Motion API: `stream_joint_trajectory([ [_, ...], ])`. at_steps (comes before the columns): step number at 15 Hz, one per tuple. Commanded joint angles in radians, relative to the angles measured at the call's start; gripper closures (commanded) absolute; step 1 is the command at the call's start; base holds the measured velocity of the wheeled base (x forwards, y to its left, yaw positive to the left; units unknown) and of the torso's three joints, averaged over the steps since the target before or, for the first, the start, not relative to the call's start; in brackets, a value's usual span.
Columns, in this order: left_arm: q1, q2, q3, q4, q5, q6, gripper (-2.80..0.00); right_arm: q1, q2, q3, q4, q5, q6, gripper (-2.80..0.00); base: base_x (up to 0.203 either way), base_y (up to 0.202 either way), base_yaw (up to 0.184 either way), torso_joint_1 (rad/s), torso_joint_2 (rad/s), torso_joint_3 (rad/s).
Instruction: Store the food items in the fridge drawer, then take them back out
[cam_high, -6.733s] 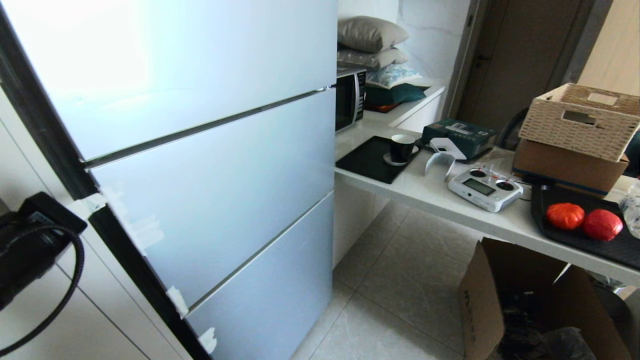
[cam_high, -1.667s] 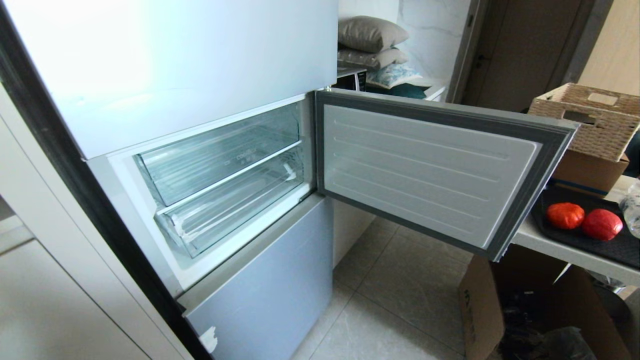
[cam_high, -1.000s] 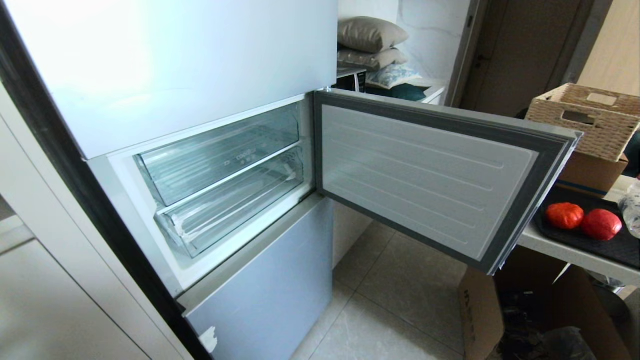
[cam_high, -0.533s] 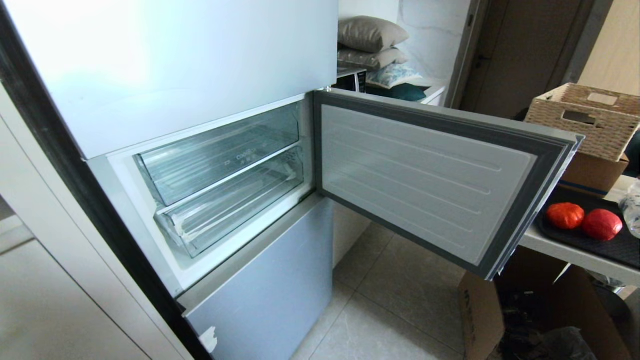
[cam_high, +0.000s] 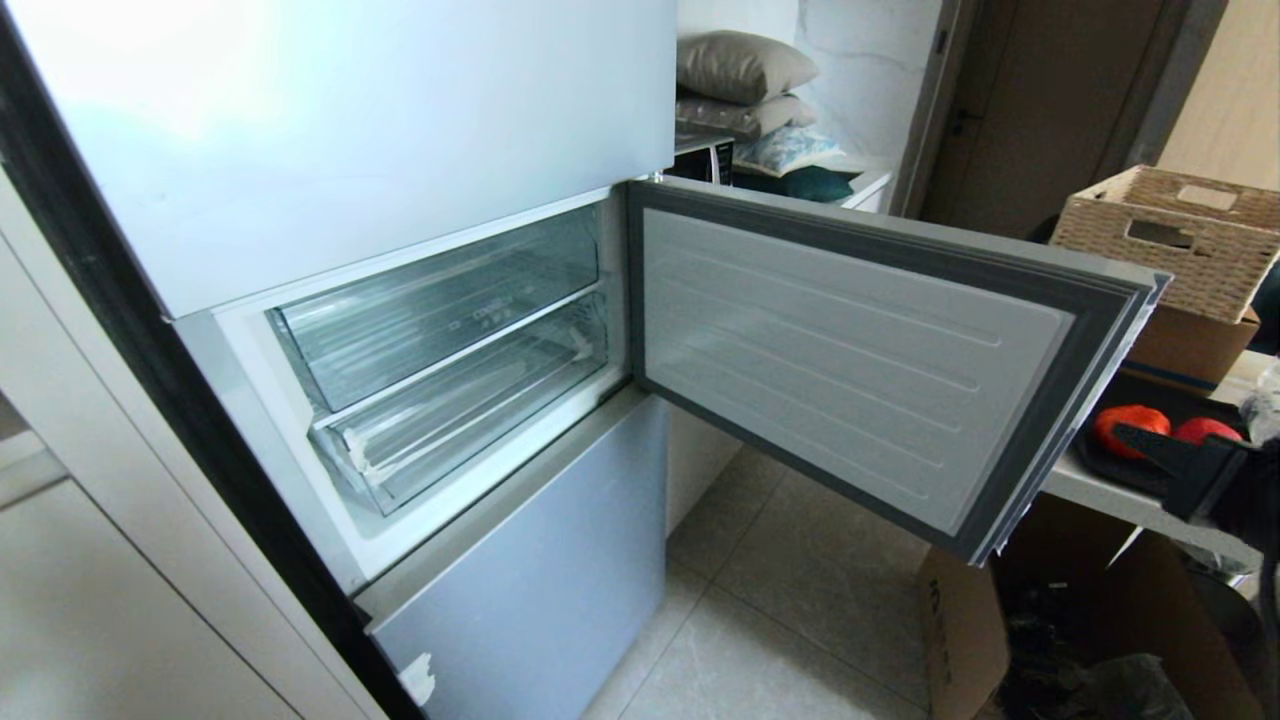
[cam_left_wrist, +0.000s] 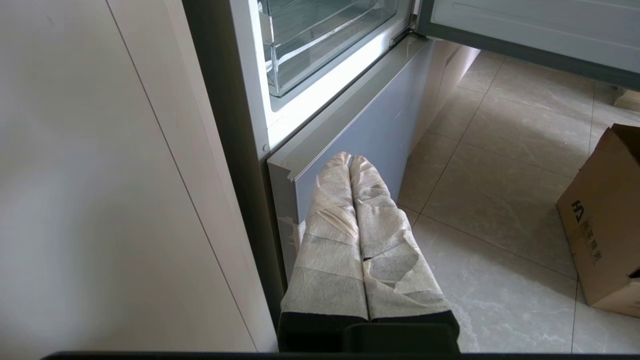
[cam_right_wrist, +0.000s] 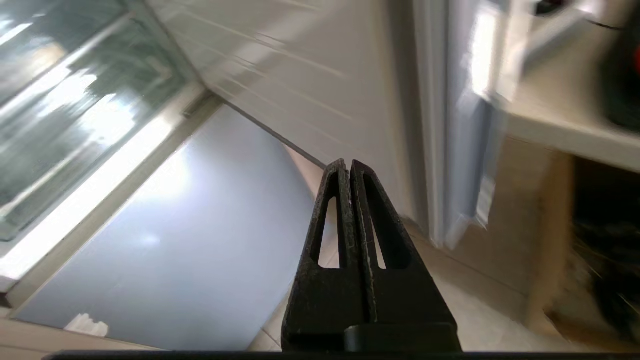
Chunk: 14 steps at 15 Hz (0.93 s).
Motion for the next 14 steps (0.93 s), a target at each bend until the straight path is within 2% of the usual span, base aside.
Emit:
stream_joint_trajectory([
  [1,0.001,0.0,0.0,0.0,0.0,0.0,0.0,-0.004,0.195,-0.012,-0.137,0.027,-0.014,0.0,0.0,0.0,0.0,0.0,0.0,0.0],
  [4,0.001,0.0,0.0,0.0,0.0,0.0,0.0,-0.014,0.335,-0.027,-0.335,0.046,-0.049,0.0,0.0,0.0,0.0,0.0,0.0,0.0],
  [5,0.001,0.0,0.0,0.0,0.0,0.0,0.0,-0.031,0.367,-0.041,-0.363,0.047,-0.062,0.0,0.0,0.0,0.0,0.0,0.0,0.0],
  [10,0.001,0.0,0.0,0.0,0.0,0.0,0.0,-0.149,0.419,-0.09,-0.375,0.046,-0.132,0.0,0.0,0.0,0.0,0.0,0.0,0.0],
  [14,0.001,0.0,0.0,0.0,0.0,0.0,0.0,-0.164,0.382,-0.049,-0.376,0.049,-0.136,0.0,0.0,0.0,0.0,0.0,0.0,0.0],
])
